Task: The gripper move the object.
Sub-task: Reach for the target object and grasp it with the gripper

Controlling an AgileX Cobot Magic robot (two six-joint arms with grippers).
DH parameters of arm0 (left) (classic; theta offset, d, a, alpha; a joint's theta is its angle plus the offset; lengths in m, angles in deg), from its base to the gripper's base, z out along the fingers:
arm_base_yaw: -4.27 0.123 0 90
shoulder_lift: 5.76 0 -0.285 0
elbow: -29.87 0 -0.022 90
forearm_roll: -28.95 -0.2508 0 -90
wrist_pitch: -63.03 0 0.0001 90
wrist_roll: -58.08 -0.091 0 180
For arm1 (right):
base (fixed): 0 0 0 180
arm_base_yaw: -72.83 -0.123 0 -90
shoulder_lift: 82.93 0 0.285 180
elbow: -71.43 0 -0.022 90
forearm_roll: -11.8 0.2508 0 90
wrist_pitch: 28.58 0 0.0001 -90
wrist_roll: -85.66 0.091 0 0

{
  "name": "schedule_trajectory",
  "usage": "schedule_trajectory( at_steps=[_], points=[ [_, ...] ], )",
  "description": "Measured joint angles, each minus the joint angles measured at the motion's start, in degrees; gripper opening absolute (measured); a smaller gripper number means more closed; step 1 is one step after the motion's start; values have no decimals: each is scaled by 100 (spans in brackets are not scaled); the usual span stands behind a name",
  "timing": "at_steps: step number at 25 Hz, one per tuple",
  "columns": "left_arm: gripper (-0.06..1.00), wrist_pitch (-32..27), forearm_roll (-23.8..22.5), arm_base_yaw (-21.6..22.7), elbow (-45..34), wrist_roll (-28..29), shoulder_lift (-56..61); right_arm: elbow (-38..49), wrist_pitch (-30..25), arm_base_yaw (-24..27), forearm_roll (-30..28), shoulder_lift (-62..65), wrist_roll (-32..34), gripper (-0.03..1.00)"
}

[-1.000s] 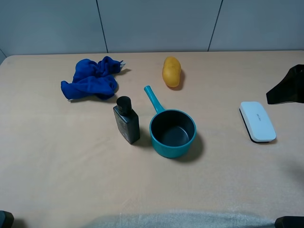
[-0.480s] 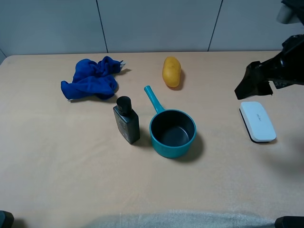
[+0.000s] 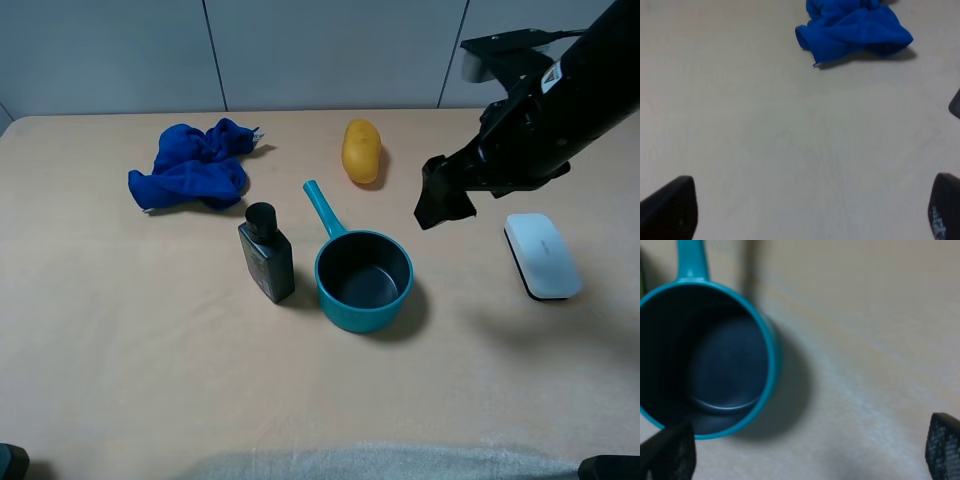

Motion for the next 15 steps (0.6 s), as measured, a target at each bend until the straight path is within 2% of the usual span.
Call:
schedule_trajectory(
  at_steps=[9, 15],
  points=[
    [93, 0, 0, 0, 0, 0, 0, -121, 417, -500, 4, -644, 193, 69],
    [93, 0, 0, 0, 0, 0, 0, -121, 599, -533, 49, -946, 237, 69]
  ],
)
